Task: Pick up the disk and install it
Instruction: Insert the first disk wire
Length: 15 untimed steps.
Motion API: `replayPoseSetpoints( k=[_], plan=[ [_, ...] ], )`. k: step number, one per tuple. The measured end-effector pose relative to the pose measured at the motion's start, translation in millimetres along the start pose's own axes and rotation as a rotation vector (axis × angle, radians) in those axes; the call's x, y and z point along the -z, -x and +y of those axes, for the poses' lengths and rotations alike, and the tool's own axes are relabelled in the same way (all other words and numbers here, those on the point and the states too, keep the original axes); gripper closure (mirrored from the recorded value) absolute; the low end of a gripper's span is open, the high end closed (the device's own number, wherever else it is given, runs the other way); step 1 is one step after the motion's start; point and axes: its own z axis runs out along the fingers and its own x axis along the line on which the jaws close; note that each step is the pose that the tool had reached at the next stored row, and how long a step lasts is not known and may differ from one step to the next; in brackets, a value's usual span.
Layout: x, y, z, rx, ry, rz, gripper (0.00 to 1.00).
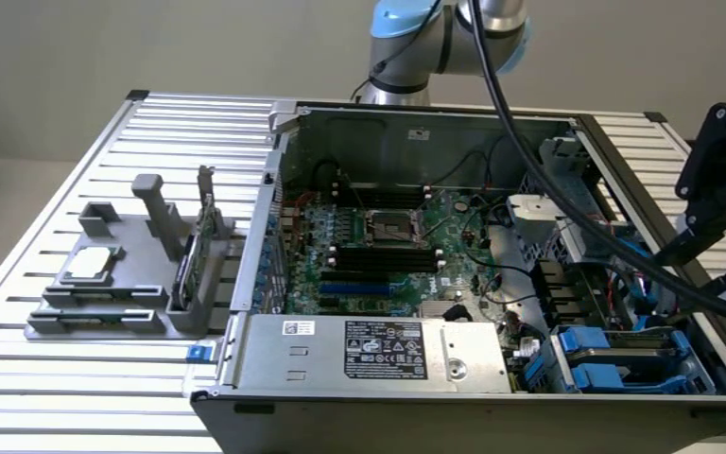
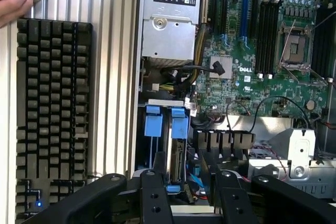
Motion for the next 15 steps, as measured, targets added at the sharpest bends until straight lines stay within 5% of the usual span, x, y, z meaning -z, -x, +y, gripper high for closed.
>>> replayPoseSetpoints(
  k=[5,8,15],
  plan=[
    [-3.4,-0.4,-1.5,0.0,-0.0021,-0.0001,0.68],
    [-8.2,-0.8,-1.9,0.001,-0.0054,0.0003,0.86],
    [-20.7,-2.0,-2.5,0.002,-0.0104,0.0005,0.89]
  ],
)
